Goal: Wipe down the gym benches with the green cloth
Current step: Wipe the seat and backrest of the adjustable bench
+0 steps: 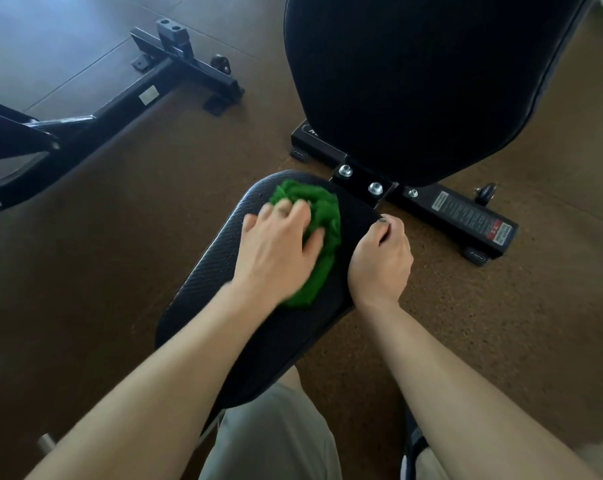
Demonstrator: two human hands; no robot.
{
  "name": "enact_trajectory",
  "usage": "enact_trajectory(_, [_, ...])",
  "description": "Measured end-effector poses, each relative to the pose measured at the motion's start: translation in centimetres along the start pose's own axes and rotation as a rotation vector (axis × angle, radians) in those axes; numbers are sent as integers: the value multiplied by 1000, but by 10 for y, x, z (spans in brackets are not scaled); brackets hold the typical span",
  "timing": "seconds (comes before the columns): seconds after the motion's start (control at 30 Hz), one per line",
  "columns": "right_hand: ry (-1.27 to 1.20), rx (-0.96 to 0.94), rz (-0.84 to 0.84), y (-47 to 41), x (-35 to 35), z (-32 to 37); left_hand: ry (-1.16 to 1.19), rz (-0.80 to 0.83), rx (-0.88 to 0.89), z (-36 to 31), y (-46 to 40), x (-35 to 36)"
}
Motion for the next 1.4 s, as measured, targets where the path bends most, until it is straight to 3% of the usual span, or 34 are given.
enact_trajectory(0.1, [-5,-4,0,-1,0,-1,32,1,-219,14,-47,6])
enact_trajectory(0.17, [-1,-13,-8,-1,0,0,33,-12,-250,14,-39,5])
enact_trajectory(0.33, [30,9,0,0,0,0,-13,7,-9,-1,49,-11])
enact_trajectory(0.4, [30,17,1,1,-1,1,-10,21,11,3,51,-12])
enact_trajectory(0.6, [21,-10,12,1,0,1,37,53,-373,41,-57,-3])
enact_trajectory(0.9, [24,24,10,2,1,2,-54,50,-107,15,67,-20])
enact_trajectory(1.13, [6,17,19,0,0,-2,-37,86,-496,48,-54,-7])
enact_trajectory(1.27, [-96,49,45,1,-1,-1,-164,83,-237,12,-3,-9])
enact_trajectory(1.4, [-203,95,95,2,0,-1,-130,64,23,-32,38,-2])
Point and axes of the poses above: each hand's wrist, its own y-axis away from the middle knuckle, its own x-axis out of the palm, z = x × y, the point moved 6 cm from there along -y, towards the middle knuckle, and after that the axes turned 2 degrees about -x, right-handed, at the moved point
